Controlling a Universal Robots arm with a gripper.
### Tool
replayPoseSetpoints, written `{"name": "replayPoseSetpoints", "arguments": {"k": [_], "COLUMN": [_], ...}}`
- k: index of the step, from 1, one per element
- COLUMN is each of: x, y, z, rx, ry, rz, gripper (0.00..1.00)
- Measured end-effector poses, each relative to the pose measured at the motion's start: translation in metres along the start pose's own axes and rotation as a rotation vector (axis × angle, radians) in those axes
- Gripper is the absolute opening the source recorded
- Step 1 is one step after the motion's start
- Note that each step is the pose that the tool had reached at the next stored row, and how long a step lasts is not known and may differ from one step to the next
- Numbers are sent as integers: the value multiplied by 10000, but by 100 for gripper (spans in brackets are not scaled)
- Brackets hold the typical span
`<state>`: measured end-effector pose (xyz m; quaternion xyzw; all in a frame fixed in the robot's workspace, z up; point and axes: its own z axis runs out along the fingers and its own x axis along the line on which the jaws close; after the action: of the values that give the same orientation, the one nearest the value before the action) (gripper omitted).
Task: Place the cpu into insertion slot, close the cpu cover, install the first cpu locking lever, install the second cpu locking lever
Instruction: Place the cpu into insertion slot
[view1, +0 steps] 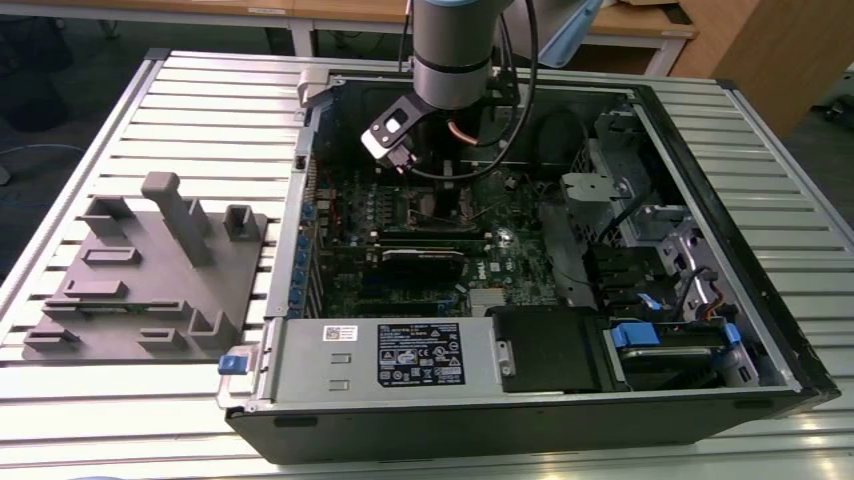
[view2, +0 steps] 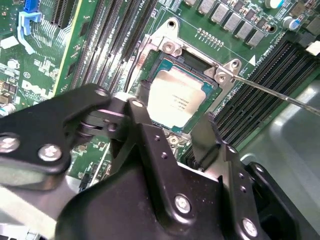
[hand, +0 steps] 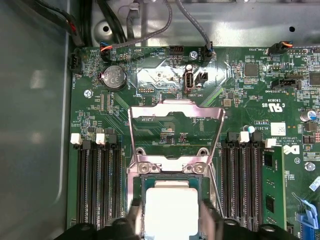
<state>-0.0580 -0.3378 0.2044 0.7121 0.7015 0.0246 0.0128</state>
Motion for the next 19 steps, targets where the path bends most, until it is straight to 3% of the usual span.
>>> {"name": "replayPoseSetpoints", "arguments": {"k": [2, 5, 8, 12, 19], "x": [0, 0, 0, 0, 0], "y": [0, 0, 0, 0, 1], "z": [0, -2, -3, -4, -7], "rx": [-1, 0, 0, 0, 1], "ry": [1, 0, 0, 0, 0], "rz": [0, 0, -1, 0, 0], "gripper": [47, 41, 24, 12, 11]}}
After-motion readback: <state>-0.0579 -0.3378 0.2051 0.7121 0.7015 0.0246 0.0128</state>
